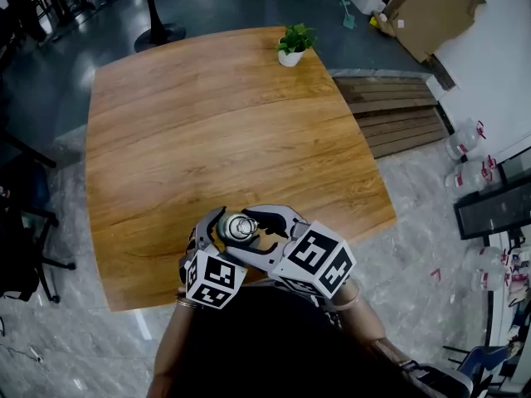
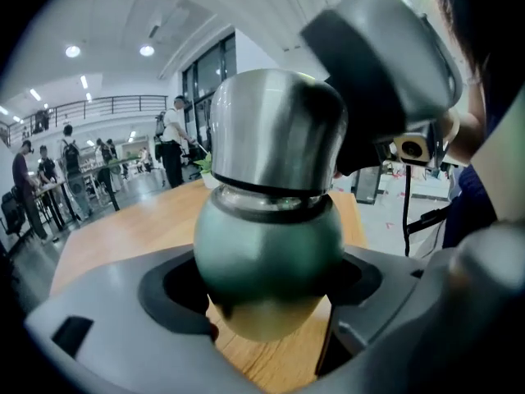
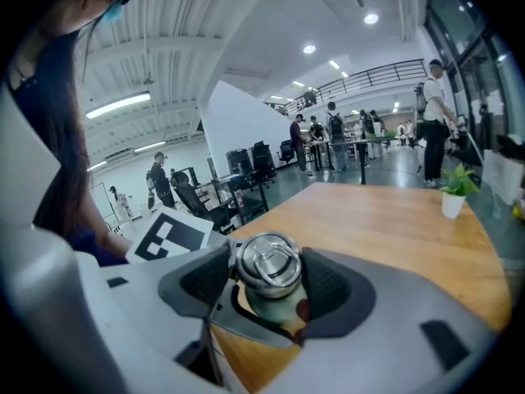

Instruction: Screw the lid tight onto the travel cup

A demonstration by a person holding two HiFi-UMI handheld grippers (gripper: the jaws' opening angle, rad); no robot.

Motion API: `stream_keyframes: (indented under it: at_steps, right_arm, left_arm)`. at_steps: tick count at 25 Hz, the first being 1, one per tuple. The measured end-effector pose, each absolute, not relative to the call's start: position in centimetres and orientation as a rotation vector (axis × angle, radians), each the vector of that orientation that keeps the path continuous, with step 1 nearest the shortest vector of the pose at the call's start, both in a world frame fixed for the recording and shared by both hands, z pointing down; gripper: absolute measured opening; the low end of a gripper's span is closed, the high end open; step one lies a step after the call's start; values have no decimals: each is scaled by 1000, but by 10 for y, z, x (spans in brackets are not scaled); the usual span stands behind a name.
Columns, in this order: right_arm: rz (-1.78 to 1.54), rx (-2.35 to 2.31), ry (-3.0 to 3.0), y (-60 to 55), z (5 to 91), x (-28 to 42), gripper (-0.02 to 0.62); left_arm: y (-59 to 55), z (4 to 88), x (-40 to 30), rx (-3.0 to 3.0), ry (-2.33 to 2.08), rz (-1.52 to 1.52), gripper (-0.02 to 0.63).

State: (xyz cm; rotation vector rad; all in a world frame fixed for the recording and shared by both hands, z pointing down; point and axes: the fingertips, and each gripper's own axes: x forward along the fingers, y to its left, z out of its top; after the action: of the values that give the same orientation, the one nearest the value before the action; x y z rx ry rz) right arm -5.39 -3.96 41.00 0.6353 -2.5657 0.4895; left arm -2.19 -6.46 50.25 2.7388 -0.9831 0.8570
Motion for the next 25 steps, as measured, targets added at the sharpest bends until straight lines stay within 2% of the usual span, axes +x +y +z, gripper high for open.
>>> stream_keyframes:
  at_steps: [6, 17, 25]
  right_arm:
    - [473, 582, -2626, -39, 402, -52, 268]
    - [445, 862, -2565, -53, 401, -56, 244]
    - [439, 632, -2645, -41, 397, -56, 250]
  left_arm:
    - [-58, 492, -18, 2754, -852, 687, 394]
    - [-75, 501, -33, 2643, -1097, 944, 394]
    - [-61, 486, -18, 2774, -796, 725, 394]
